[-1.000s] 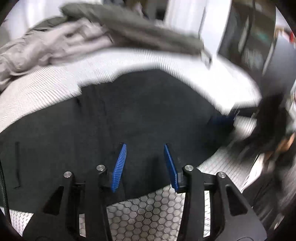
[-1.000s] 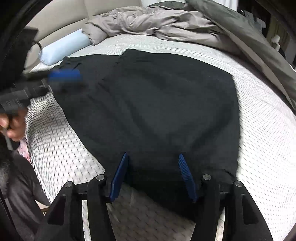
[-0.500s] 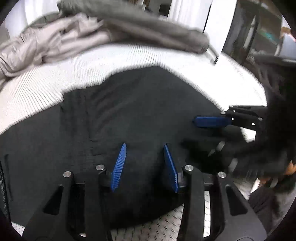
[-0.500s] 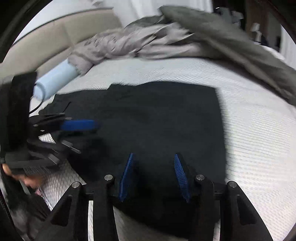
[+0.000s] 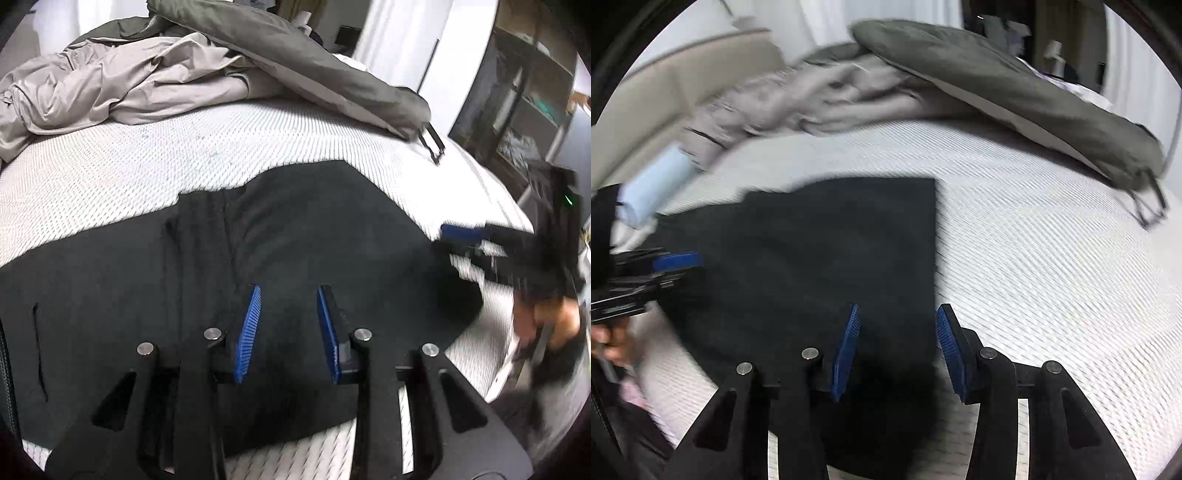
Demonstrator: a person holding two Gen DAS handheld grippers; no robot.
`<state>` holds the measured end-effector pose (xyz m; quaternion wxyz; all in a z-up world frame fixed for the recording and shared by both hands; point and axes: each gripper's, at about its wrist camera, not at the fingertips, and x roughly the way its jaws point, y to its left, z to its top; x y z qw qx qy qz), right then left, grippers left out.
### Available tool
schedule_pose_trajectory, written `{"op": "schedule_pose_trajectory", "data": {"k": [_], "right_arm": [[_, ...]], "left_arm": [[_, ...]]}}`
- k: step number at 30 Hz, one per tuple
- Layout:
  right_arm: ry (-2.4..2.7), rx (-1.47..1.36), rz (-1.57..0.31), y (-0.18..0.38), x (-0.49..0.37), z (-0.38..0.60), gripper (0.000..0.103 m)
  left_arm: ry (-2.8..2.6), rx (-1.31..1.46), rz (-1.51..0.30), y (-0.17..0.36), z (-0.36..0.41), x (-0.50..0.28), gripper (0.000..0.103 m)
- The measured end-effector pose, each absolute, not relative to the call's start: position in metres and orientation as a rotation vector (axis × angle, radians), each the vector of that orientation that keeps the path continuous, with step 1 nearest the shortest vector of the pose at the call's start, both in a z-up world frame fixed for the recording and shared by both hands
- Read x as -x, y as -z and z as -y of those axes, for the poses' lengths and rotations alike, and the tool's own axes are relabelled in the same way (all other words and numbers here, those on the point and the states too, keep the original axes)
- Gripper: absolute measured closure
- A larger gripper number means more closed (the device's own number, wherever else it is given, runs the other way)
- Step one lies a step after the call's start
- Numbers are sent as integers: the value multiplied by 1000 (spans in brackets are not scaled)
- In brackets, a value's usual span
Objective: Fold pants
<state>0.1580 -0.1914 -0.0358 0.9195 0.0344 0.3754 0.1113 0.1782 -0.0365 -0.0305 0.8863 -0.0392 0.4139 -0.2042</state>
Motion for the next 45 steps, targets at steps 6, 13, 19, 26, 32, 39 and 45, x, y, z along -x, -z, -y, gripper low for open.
{"op": "schedule_pose_trajectory", "data": {"k": [6, 13, 19, 26, 32, 39, 45], "right_arm": [[-348, 83, -902, 64, -205, 122, 58], [-179, 73, -920, 74, -202, 192, 58], [-167, -97, -865, 59, -194, 217, 57], [-182, 25, -896, 64, -211, 167, 57], [-31, -142, -925, 69, -204, 249, 44], [-414, -583, -964, 93, -170, 287, 51], [-442, -524, -839, 76, -150, 278, 97]], "left_arm": [[423, -54, -941, 68, 67, -213, 76], [449, 72, -946, 67, 28, -196, 73], [331, 71, -839, 38, 28, -214, 70], [263, 134, -926, 72, 21, -255, 72], [114, 74, -928, 67, -3, -235, 68], [265, 86, -917, 69, -4, -179, 64], [246, 72, -942, 73, -15, -161, 64]]}}
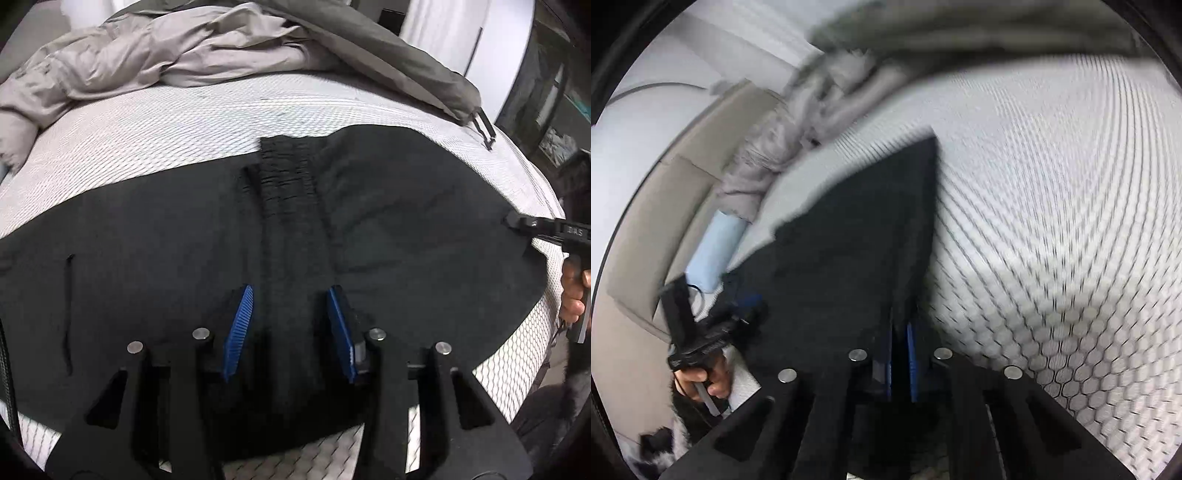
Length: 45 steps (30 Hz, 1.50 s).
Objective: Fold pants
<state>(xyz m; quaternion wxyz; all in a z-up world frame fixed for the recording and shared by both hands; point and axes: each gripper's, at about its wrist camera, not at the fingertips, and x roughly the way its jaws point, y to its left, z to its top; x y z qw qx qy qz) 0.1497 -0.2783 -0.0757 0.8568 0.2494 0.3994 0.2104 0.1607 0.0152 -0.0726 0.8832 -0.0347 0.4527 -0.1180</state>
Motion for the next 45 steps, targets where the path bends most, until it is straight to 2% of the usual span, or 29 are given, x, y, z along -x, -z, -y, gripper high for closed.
{"op": "schedule_pose_trajectory", "data": {"k": [2, 4, 6, 7, 9, 10, 12, 17, 19, 22, 24, 27, 35, 40, 45], "right_arm": [[-412, -452, -864, 77, -147, 275, 95], [-316, -356, -972, 101, -157, 266, 87], [-315, -398, -946, 99, -153, 269, 84], [-315, -407, -932, 93, -150, 272, 79], [-279, -404, -884, 83, -138, 278, 60], [-253, -406, -862, 81, -132, 282, 49], [-252, -436, -858, 79, -124, 287, 48], [-258, -446, -863, 76, -118, 291, 48], [-264, -444, -861, 72, -124, 285, 47], [-277, -434, -863, 73, -133, 272, 47], [-282, -424, -874, 76, -138, 261, 47], [-284, -396, -876, 78, -141, 253, 47], [-270, -374, -835, 68, -137, 255, 47], [-284, -408, -780, 53, -134, 262, 47], [-269, -422, -747, 44, -128, 278, 47]], "left_arm": [[238, 113, -947, 70, -29, -152, 60], [185, 134, -944, 65, -52, -140, 60], [118, 168, -937, 57, -76, -130, 56], [79, 194, -922, 51, -93, -120, 53], [-19, 244, -887, 43, -128, -101, 37], [-57, 267, -877, 41, -143, -93, 34], [-115, 340, -858, 40, -176, -75, 30], [-192, 612, -854, 74, -254, -58, 29], [-193, 787, -855, 96, -281, -60, 36], [-219, 912, -790, 105, -307, -66, 63], [-246, 946, -783, 108, -318, -70, 90], [-263, 914, -745, 100, -317, -66, 100], [-202, 549, -581, -3, -225, -59, 102], [-4, 399, -534, -58, -107, -85, 101], [269, 306, -555, -77, 30, -111, 101]]}}
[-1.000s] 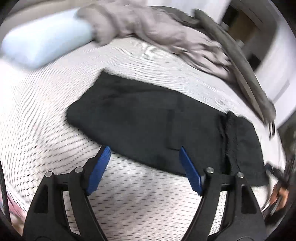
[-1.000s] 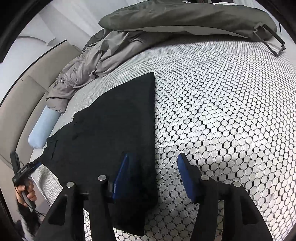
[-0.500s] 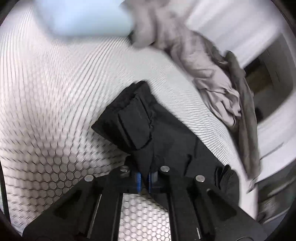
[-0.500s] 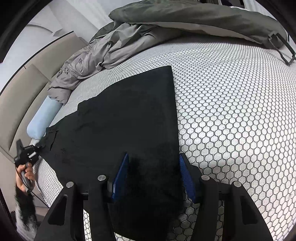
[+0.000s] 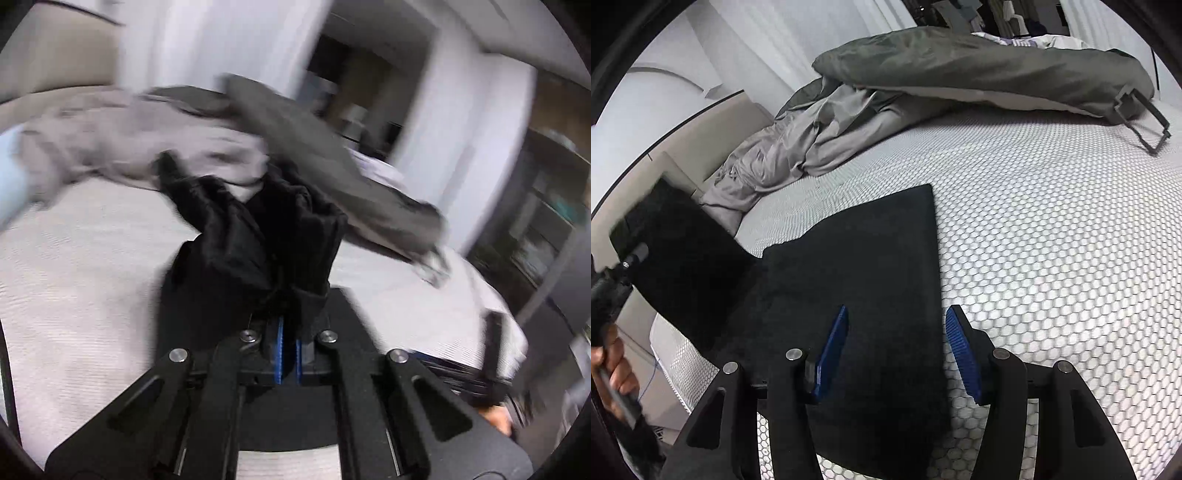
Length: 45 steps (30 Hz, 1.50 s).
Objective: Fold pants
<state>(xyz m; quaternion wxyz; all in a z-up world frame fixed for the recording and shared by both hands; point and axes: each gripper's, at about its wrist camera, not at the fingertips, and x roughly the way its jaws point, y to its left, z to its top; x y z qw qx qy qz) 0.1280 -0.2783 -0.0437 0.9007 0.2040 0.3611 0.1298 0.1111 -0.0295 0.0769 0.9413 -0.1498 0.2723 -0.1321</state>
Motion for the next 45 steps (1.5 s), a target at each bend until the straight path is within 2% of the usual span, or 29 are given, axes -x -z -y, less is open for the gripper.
{"op": "schedule_pose_trajectory", "data": {"k": [1, 2, 3, 4, 5, 8, 10, 12, 14, 19, 28, 30, 32, 34, 40, 42, 45], "right_arm": [[-261, -425, -745, 44, -126, 284, 47], [-251, -428, -743, 44, -125, 289, 47], [-230, -433, -741, 45, -123, 296, 47], [-210, -441, -743, 46, -121, 304, 46], [-193, -449, -748, 48, -120, 310, 46], [-136, -484, -768, 56, -117, 330, 46], [-149, -502, -775, 58, -116, 335, 46], [-181, -495, -779, 58, -115, 333, 46], [-252, -526, -785, 59, -117, 327, 46], [-485, -637, -799, 63, -125, 304, 47], [-550, -679, -939, 89, -149, 273, 47], [-527, -671, -930, 89, -152, 272, 60], [-512, -631, -914, 84, -154, 267, 80], [-514, -599, -870, 71, -155, 260, 87], [-492, -527, -723, 18, -123, 264, 89], [-441, -492, -749, 22, -111, 270, 89], [-319, -377, -903, 56, -122, 262, 85]], "left_arm": [[339, 298, -579, -71, 58, -118, 100], [411, 278, -631, -61, 87, -125, 93], [483, 256, -704, -47, 111, -131, 68], [574, 240, -791, -30, 132, -135, 56], [656, 233, -871, -9, 150, -140, 49], [710, 161, -917, 19, 166, -139, 49], [700, 118, -897, 18, 157, -126, 44], [685, 109, -850, 11, 140, -115, 28], [626, 110, -798, 5, 121, -127, 20], [372, 182, -773, 26, 53, -173, 20], [176, 269, -787, 55, -44, -187, 21], [158, 291, -786, 60, -65, -184, 21], [144, 307, -783, 63, -73, -187, 21], [134, 318, -776, 61, -80, -182, 21], [150, 316, -757, 53, -79, -175, 21], [164, 290, -774, 54, -71, -176, 21], [175, 245, -806, 59, -55, -182, 21]]}}
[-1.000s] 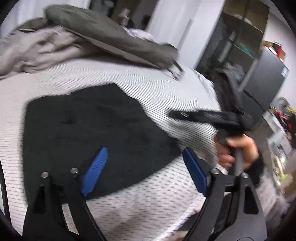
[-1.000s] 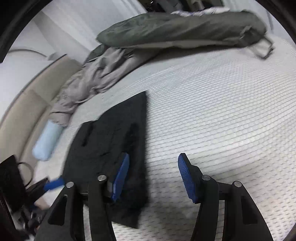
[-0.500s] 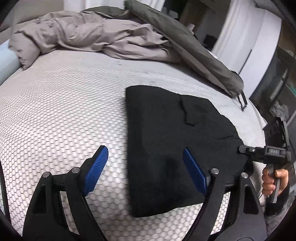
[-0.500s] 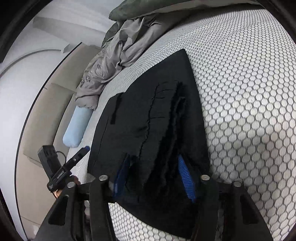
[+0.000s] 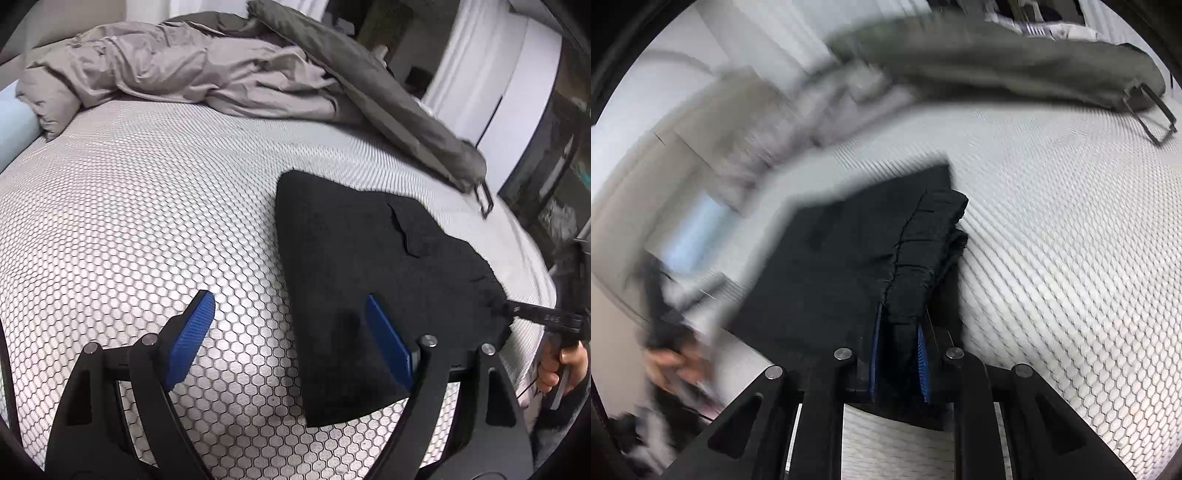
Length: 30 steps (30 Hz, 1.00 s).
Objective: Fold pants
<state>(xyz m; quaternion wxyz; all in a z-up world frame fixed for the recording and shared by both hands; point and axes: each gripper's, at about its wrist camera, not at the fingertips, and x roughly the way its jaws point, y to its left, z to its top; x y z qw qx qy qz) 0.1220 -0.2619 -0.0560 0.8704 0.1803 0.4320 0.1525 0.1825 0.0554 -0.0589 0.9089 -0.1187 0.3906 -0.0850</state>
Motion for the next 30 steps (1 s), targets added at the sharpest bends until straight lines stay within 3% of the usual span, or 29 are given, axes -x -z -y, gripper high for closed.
{"op": "schedule_pose_trajectory", "data": {"k": [3, 5, 6, 8, 11, 15, 18, 19, 23, 30], "right_arm": [[-311, -408, -963, 69, -130, 265, 77], [-295, -411, -897, 54, -123, 272, 60], [-280, -407, -863, 49, -120, 276, 58], [-265, -430, -843, 50, -121, 283, 57], [-241, -450, -874, 58, -127, 286, 57], [-243, -377, -851, 51, -130, 279, 58], [-261, -336, -798, 37, -123, 270, 57], [-279, -318, -771, 31, -119, 263, 58], [-376, -212, -732, 17, -116, 212, 58], [-447, 5, -846, 57, -144, 127, 58]], "left_arm": [[199, 253, -849, 70, -45, -193, 21], [237, 266, -877, 77, -40, -196, 26], [252, 268, -893, 81, -38, -198, 41], [294, 290, -942, 93, -36, -200, 61], [316, 279, -959, 95, -35, -193, 71], [315, 242, -950, 86, -34, -177, 70], [243, 191, -835, 64, -34, -166, 66], [244, 172, -785, 57, -31, -162, 63], [374, 122, -693, 48, 7, -164, 33], [518, -146, -840, 94, 68, -176, 33]]}}
